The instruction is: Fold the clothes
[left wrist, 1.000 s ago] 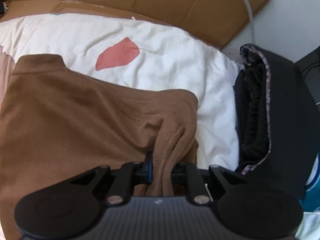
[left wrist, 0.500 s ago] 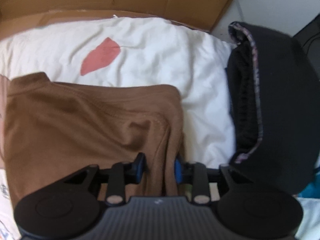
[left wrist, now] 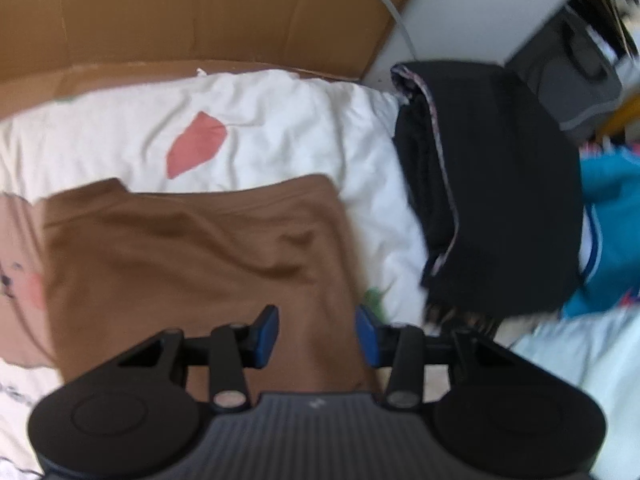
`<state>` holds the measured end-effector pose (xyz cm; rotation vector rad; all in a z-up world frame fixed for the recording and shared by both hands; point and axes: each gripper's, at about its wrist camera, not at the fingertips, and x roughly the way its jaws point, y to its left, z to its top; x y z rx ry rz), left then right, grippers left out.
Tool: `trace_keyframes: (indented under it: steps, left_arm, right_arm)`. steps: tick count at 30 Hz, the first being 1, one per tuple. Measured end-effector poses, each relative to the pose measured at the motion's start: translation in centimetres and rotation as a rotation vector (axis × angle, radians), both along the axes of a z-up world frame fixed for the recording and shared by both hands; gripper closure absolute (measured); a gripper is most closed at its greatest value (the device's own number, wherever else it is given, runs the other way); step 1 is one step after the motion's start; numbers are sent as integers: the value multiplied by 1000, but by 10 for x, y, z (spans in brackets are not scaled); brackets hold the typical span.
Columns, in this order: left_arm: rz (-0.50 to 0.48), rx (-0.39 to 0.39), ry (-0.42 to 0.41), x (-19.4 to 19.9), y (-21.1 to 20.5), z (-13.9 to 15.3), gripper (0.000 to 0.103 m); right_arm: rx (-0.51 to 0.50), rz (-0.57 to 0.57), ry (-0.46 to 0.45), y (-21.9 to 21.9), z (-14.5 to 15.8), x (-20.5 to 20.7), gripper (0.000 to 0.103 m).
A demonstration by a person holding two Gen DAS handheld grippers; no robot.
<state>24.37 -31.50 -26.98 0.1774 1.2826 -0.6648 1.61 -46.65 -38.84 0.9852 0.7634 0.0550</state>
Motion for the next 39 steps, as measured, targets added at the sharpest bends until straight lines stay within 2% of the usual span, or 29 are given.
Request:
trace_keyframes:
  steps: [5,8,18,22,26,28,30,33,35,39]
  left_arm:
    - [-116,34,-27,-27,8,-13,59]
    - [-152,36,-17,-40,3,-26,60]
    - [-176,93,-35,-48,-29,-62,62]
    - [-184,108,-58,-46,-37,-62,63]
    - [-274,112,-96,-48,-33,-45,61]
    - [-310,97,-112,-48,-24,-32,60]
    - [-328,98,-133,-46,-15,-23,60]
    - [-328,91,-167,-36,-4,-15,61]
    - [-312,96,-183,-27,-6,-16,61]
    - [-282,87,-187,-8,-19,-26,72]
  right_arm:
    - [-6,-10,4,-3,2,-1,100]
    - [-24,10,20,-1,0,0,100]
    - [-48,59,63,6,-9,-1,101]
    - [-87,94,73,7,-4,0,100]
    - [-191,185,60,4,15,0,96]
    - [-221,183,39,-1,26,-2,88]
    - [-256,161,17,-7,36,-3,88]
    - [-282,127,5,-12,44,0,88]
    - [-260,110,2,-16,44,4,88]
    - [-249,127,3,-11,40,15,88]
